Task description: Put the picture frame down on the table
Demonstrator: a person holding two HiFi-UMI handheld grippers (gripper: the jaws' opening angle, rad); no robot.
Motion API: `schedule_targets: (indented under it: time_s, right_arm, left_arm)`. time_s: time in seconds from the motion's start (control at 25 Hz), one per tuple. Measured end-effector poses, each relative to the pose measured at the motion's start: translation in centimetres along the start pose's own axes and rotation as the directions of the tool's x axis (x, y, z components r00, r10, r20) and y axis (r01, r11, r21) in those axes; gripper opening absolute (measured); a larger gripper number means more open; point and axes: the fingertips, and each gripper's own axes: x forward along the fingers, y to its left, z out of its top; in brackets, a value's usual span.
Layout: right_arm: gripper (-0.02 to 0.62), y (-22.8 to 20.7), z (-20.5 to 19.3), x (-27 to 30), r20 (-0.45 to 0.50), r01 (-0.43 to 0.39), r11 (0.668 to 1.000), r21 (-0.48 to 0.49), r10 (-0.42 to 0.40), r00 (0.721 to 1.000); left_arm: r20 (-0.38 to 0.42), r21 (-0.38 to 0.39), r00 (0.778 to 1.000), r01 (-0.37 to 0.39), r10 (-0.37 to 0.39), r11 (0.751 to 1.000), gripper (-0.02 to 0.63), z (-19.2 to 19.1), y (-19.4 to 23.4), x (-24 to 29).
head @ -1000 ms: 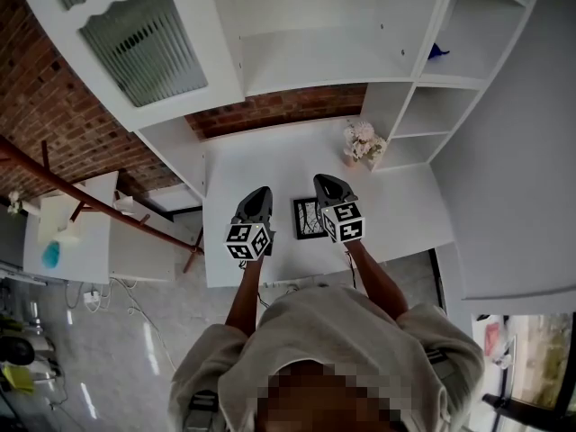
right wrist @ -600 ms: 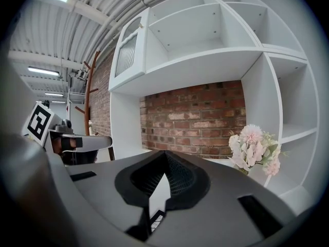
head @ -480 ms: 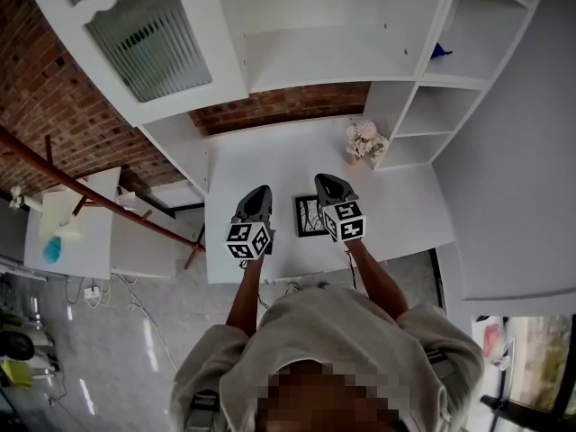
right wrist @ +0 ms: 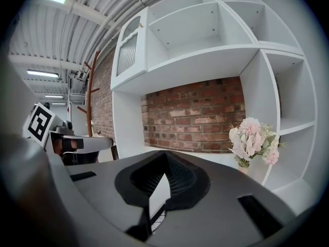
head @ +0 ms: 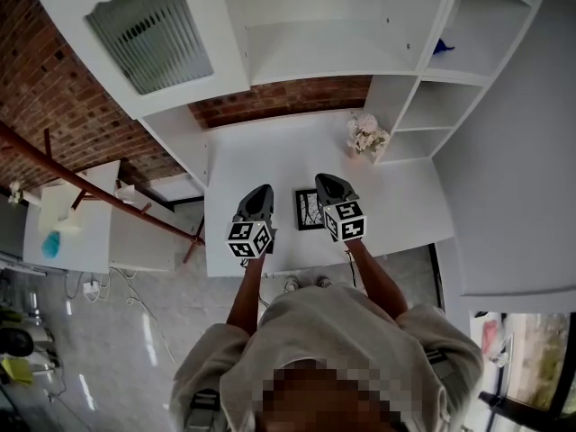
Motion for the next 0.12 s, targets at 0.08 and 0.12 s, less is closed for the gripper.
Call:
schedule_targets:
  time_s: [0.08, 0.12]
  right_arm:
    - [0.025, 0.0, -0.08, 0.0, -0.002, 0.002, 1.0, 0.0, -0.002, 1.0]
    - [0.025, 0.0, -0.12, -0.01, -0.003, 0.003, 1.0, 0.0, -0.003, 1.0]
  left_arm:
    - [-0.001, -0.001, 1.0, -0.001, 0.001, 1.0, 0.015, -0.04, 0.1, -0.07]
    - [-0.001, -0.002, 1.0, -0.001, 0.001, 1.0, 0.015, -0.07, 0.15, -0.11]
